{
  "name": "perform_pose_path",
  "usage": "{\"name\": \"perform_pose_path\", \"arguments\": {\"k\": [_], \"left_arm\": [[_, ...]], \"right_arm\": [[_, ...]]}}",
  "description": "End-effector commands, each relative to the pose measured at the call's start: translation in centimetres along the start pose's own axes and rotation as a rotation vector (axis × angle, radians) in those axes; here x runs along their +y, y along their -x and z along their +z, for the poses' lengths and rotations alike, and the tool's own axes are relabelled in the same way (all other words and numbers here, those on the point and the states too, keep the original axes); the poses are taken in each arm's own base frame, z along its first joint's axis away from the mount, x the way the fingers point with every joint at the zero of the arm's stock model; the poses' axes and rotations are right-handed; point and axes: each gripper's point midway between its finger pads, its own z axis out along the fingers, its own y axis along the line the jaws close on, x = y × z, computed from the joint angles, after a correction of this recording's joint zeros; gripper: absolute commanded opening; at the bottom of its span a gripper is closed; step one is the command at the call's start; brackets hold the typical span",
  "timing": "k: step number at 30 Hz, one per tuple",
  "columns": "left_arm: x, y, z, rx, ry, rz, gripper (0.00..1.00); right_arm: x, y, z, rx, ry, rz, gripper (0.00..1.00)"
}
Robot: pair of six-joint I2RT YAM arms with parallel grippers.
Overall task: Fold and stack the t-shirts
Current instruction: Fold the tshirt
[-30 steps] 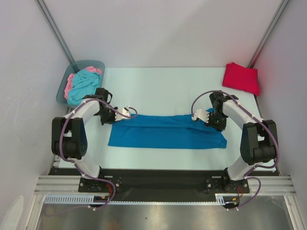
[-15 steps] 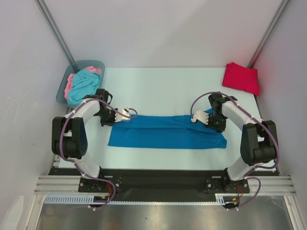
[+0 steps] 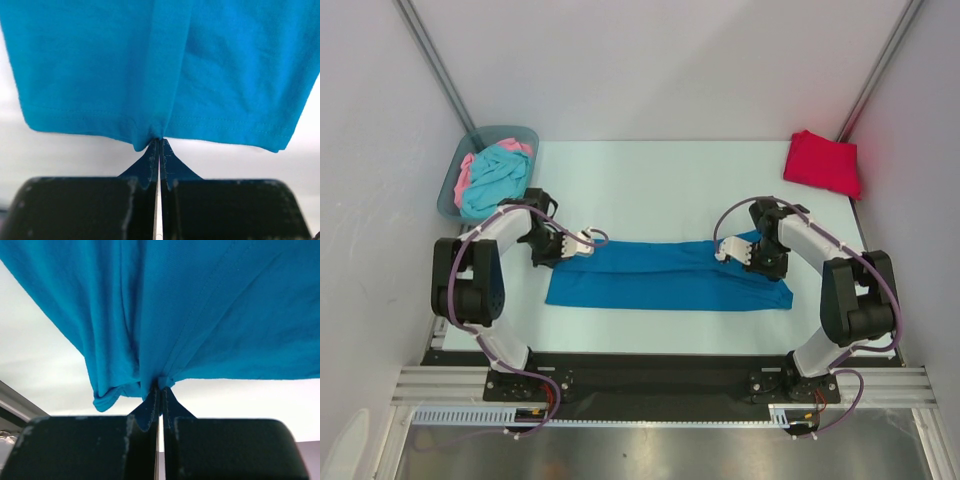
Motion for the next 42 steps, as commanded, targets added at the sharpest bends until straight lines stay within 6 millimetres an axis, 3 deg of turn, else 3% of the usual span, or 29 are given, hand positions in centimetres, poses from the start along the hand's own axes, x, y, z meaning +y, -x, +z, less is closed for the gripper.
{"name": "perform_pose_path", "arguments": {"k": [1, 12, 14, 16, 17, 20, 22, 26, 29, 32, 33, 37, 39, 42], "left_arm": [[0.3, 0.9, -0.2, -0.026, -0.015, 0.017, 0.00], [0.8, 0.8, 0.1, -0.006, -0.020, 0.014, 0.00], [0.7, 0.6, 0.1, 0.005, -0.025, 0.018, 0.08], [0.7, 0.4, 0.2, 0.015, -0.028, 0.023, 0.20], [0.5, 0.4, 0.2, 0.018, -0.040, 0.022, 0.22], [0.2, 0.1, 0.1, 0.033, -0.057, 0.032, 0.39], [0.1, 0.0, 0.0, 0.040, -0.067, 0.044, 0.49], [0.2, -0.5, -0.4, 0.072, -0.073, 0.055, 0.56], [1.5, -0.5, -1.3, 0.075, -0.033, 0.052, 0.57], [4.7, 0.5, -3.2, 0.041, 0.058, 0.021, 0.57], [6.5, 1.6, -4.6, 0.009, 0.116, -0.006, 0.57], [10.4, 4.1, -6.9, -0.097, 0.220, -0.095, 0.57], [11.7, 5.0, -7.1, -0.138, 0.249, -0.147, 0.57], [12.1, 5.5, -5.4, -0.158, 0.253, -0.187, 0.57]], "right_arm": [[0.2, 0.1, -0.1, 0.010, -0.008, 0.010, 0.00], [0.1, 1.2, 1.0, 0.001, 0.001, 0.010, 0.00], [0.1, 1.1, 1.2, 0.012, 0.002, 0.008, 0.02], [0.1, 1.0, 1.4, 0.025, 0.009, 0.008, 0.14], [0.1, 0.9, 1.4, 0.032, 0.009, 0.008, 0.25], [0.2, 0.8, 1.4, 0.041, 0.013, 0.008, 0.42], [0.1, 0.7, 1.4, 0.046, 0.009, -0.002, 0.47], [-0.4, 0.5, 0.7, 0.054, -0.016, -0.012, 0.56], [-1.2, 0.6, -0.5, 0.039, -0.056, -0.008, 0.57], [-3.3, 1.8, -2.4, -0.018, -0.126, 0.030, 0.57], [-3.9, 2.2, -2.9, -0.035, -0.143, 0.043, 0.56], [-8.2, 4.0, -5.5, -0.140, -0.290, 0.134, 0.55], [-9.4, 4.6, -5.7, -0.173, -0.322, 0.186, 0.58], [-11.6, 4.8, -5.7, -0.196, -0.373, 0.274, 0.57]]}}
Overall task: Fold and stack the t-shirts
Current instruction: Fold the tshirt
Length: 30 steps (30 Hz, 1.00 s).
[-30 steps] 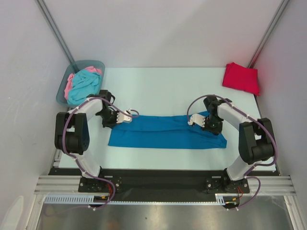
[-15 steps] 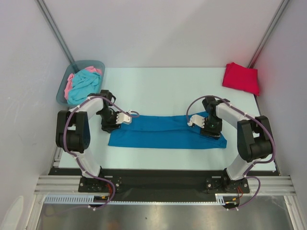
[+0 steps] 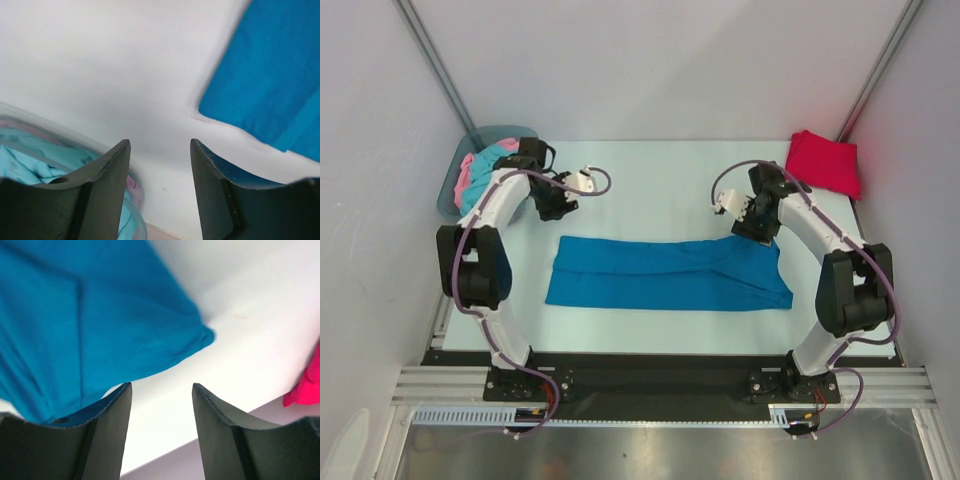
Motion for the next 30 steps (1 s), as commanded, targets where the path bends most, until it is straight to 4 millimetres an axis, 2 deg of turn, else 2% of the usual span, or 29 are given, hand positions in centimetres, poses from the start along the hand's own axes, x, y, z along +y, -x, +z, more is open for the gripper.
{"name": "perform_pose_path", "arguments": {"k": [1, 2, 4, 8, 13, 16, 20, 25, 30], "left_arm": [[-0.7, 0.9, 2.4, -0.045, -0.021, -0.108, 0.57], [-0.6, 1.2, 3.1, -0.043, -0.008, -0.095, 0.57], [-1.7, 0.6, 4.5, -0.023, -0.030, -0.109, 0.55], [-2.5, 0.9, 5.9, -0.027, -0.041, -0.119, 0.54], [-3.2, 1.5, 6.6, -0.030, -0.058, -0.132, 0.53], [-4.2, 1.8, 6.9, -0.031, -0.082, -0.126, 0.45], [-5.9, 1.5, 7.1, -0.006, -0.117, -0.105, 0.42], [-7.0, 0.9, 7.6, 0.027, -0.145, -0.088, 0.41], [-6.7, 0.6, 7.7, 0.044, -0.139, -0.076, 0.45]], "right_arm": [[-3.4, 1.5, 0.6, -0.063, -0.091, 0.143, 0.56], [-4.1, 2.1, 0.6, -0.090, -0.094, 0.164, 0.56], [-4.5, 2.2, 1.3, -0.092, -0.092, 0.179, 0.53], [-4.1, 3.3, 2.2, -0.081, -0.059, 0.158, 0.47], [-5.6, 4.8, 2.5, -0.105, -0.095, 0.148, 0.44], [-5.7, 5.0, 2.6, -0.106, -0.083, 0.144, 0.36], [-5.5, 5.3, 2.8, -0.102, -0.082, 0.131, 0.34], [-5.0, 5.1, 3.3, -0.088, -0.063, 0.119, 0.35], [-2.8, 3.5, 5.0, -0.017, 0.037, 0.107, 0.50]]}}
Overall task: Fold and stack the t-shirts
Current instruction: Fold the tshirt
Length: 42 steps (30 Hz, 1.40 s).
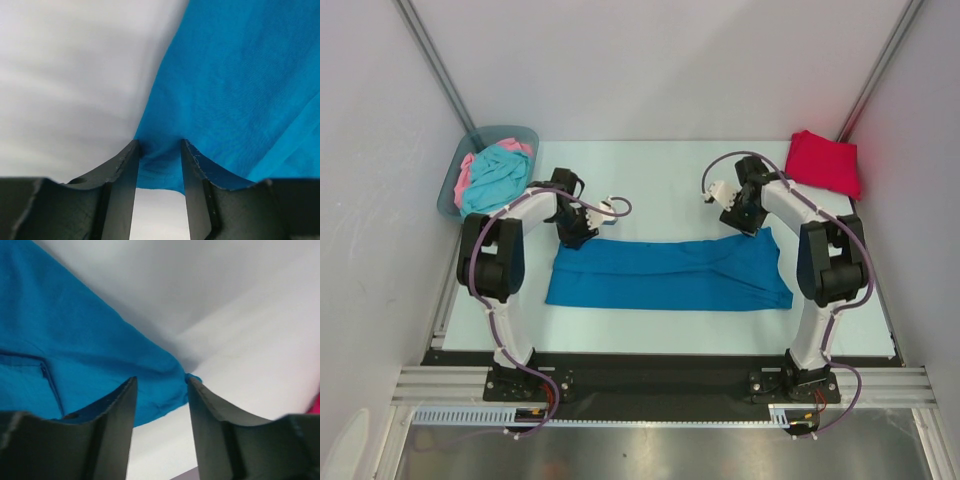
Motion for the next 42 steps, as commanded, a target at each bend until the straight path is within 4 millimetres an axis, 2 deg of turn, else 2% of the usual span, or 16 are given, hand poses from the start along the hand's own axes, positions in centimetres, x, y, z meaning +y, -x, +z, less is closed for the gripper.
{"name": "perform_pose_path", "arguments": {"k": [1, 6, 11, 17, 25, 32, 36, 39, 40, 41, 42], "left_arm": [[0.6, 0.6, -0.8, -0.007, 0.025, 0.036, 0.44], [1.3, 0.6, -1.1, 0.011, 0.043, 0.053, 0.44], [1.6, 0.4, -1.1, 0.023, 0.050, 0.067, 0.44], [1.8, 0.1, -0.9, 0.039, 0.048, 0.070, 0.44], [1.5, -0.3, -0.4, 0.057, 0.033, 0.070, 0.42], [1.4, -1.3, 0.5, 0.098, 0.013, 0.095, 0.38], [1.9, -1.6, 1.1, 0.119, 0.010, 0.109, 0.30], [2.1, -1.8, 1.5, 0.130, 0.003, 0.112, 0.22], [2.1, -1.9, 1.7, 0.132, -0.001, 0.112, 0.20], [2.1, -1.9, 1.9, 0.135, -0.005, 0.114, 0.10], [2.2, -2.0, 2.0, 0.139, -0.007, 0.114, 0.06]], "right_arm": [[0.6, -0.6, 0.7, 0.033, 0.049, -0.013, 0.52], [0.0, -1.2, 1.5, 0.036, 0.043, 0.000, 0.59], [-1.2, -2.7, 2.5, 0.065, 0.028, 0.020, 0.59], [-2.8, -3.4, 3.1, 0.068, -0.006, 0.038, 0.59], [-2.5, -4.1, 4.8, 0.075, 0.030, 0.067, 0.53], [-2.4, -3.8, 5.2, 0.069, 0.043, 0.072, 0.50], [-2.4, -3.8, 5.1, 0.069, 0.043, 0.076, 0.46], [-2.3, -3.8, 5.2, 0.070, 0.045, 0.075, 0.38], [-2.3, -3.7, 5.2, 0.070, 0.046, 0.077, 0.33], [-2.2, -3.9, 5.3, 0.074, 0.050, 0.077, 0.31], [-2.2, -3.8, 5.2, 0.072, 0.049, 0.077, 0.28]]}}
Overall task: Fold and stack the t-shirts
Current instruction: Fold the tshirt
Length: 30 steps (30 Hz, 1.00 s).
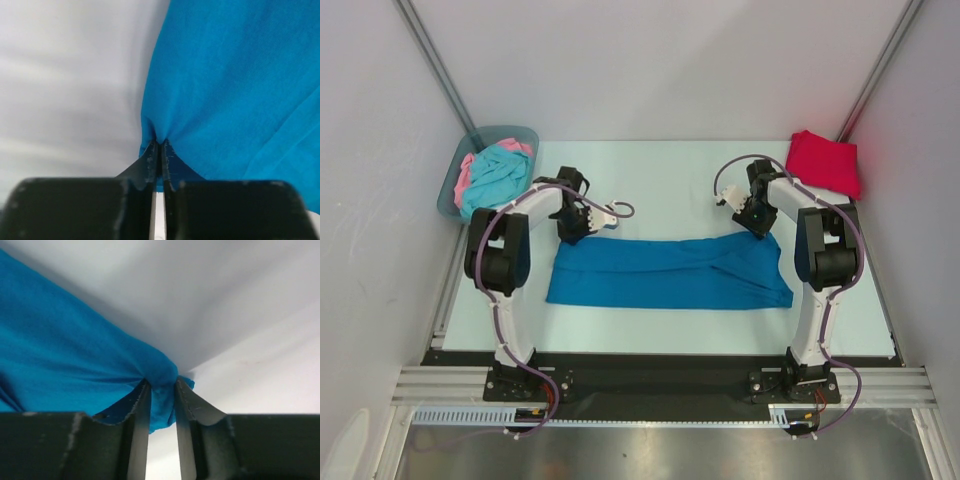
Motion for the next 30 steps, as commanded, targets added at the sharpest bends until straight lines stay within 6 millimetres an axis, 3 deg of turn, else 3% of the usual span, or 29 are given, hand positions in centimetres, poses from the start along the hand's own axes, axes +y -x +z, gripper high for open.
{"name": "perform_pose_path", "arguments": {"k": [1, 4, 10, 22, 30], "left_arm": [[1.5, -0.6, 1.7, 0.033, 0.019, 0.048, 0.02], [1.4, -0.9, 1.9, 0.048, 0.013, 0.051, 0.00], [2.0, -1.5, 2.3, 0.080, 0.027, 0.027, 0.00], [8.0, -2.2, 1.9, 0.157, 0.213, -0.002, 0.00], [11.7, -1.9, 2.1, 0.174, 0.308, -0.011, 0.01]], "right_arm": [[-1.5, 0.7, 0.6, -0.022, -0.042, 0.004, 0.22], [-1.4, 0.7, 0.7, -0.022, -0.042, 0.005, 0.11], [-2.6, 1.0, 1.3, -0.034, -0.099, 0.008, 0.03], [-9.1, 4.8, 1.6, -0.103, -0.287, 0.009, 0.00], [-10.6, 6.2, 2.6, -0.111, -0.336, 0.006, 0.00]]}}
